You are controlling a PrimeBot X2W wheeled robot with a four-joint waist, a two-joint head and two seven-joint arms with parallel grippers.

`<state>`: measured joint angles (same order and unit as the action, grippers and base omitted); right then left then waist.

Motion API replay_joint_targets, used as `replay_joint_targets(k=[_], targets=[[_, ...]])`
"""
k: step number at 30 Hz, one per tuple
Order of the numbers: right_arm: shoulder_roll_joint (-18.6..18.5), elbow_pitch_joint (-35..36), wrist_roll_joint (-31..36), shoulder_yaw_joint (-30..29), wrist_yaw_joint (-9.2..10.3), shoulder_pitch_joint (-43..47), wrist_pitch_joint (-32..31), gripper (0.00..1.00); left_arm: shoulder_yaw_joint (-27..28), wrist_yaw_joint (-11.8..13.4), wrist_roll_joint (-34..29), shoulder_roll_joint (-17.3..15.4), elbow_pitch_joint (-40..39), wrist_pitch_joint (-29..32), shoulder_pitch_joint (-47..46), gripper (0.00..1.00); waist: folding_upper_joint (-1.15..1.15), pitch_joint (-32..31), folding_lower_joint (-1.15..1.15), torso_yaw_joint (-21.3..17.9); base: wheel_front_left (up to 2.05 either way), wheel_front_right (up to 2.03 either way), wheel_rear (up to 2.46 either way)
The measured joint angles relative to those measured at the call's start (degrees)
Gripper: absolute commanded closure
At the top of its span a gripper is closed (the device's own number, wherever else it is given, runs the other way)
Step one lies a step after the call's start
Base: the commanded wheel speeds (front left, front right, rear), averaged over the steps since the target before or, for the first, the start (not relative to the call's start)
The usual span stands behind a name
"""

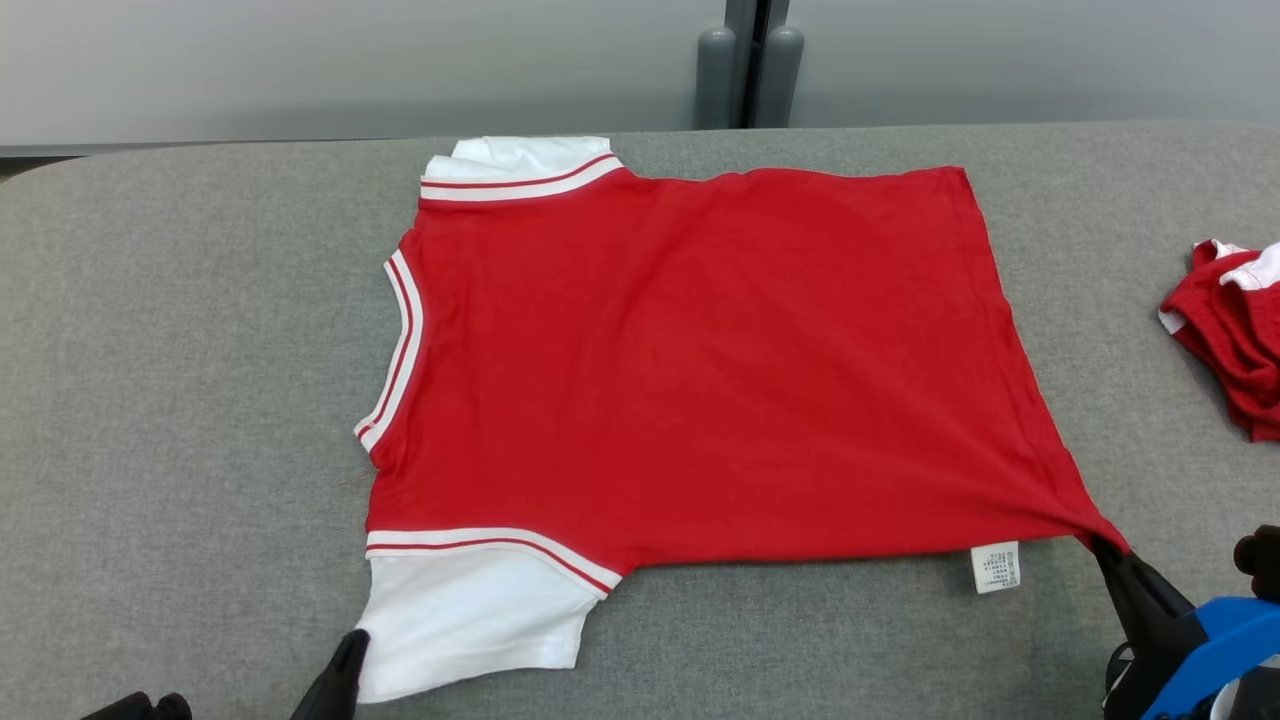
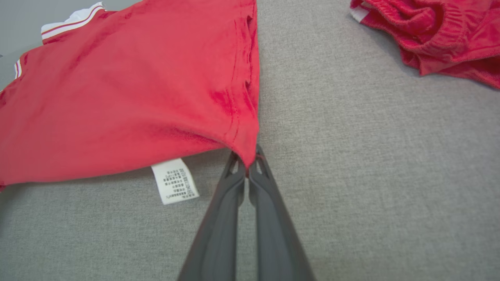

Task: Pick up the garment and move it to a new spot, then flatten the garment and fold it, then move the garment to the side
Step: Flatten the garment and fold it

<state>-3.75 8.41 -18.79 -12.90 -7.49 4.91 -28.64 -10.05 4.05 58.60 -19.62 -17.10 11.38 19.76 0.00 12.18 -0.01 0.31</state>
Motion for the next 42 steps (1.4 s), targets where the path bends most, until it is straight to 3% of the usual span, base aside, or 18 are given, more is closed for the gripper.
replay_joint_targets(k=[11, 23, 31, 42], targets=[[0.3, -1.3, 0.1, 2.0, 0.01, -6.9, 0.1, 1.0, 0.9, -1.3, -0.1, 2.6, 0.5, -2.6, -13.8, 1.0, 0.0, 2.3, 0.01, -1.1, 0.0, 0.0, 0.0], [-0.1, -7.7, -1.1, 3.7, 0.01, -16.1, 4.1, 1.0, -0.7, -3.1, -3.1, 9.5, 17.4, -9.6, -32.9, 1.0, 0.0, 6.8, 0.02, -1.8, 0.0, 0.0, 0.0], [-0.2, -10.3, -1.1, 4.4, 0.01, -18.4, 7.8, 1.0, -1.3, -4.7, -6.3, 9.6, 24.5, -13.5, -39.1, 1.0, 0.0, 9.4, 0.02, -2.8, 0.0, 0.0, 0.0], [-0.4, -11.4, -2.1, 4.5, 0.01, -20.0, 12.1, 1.0, -0.7, -5.6, -7.3, 8.1, 27.4, -14.2, -44.5, 1.0, 0.0, 10.9, 0.01, -3.9, 0.0, 0.0, 0.0]])
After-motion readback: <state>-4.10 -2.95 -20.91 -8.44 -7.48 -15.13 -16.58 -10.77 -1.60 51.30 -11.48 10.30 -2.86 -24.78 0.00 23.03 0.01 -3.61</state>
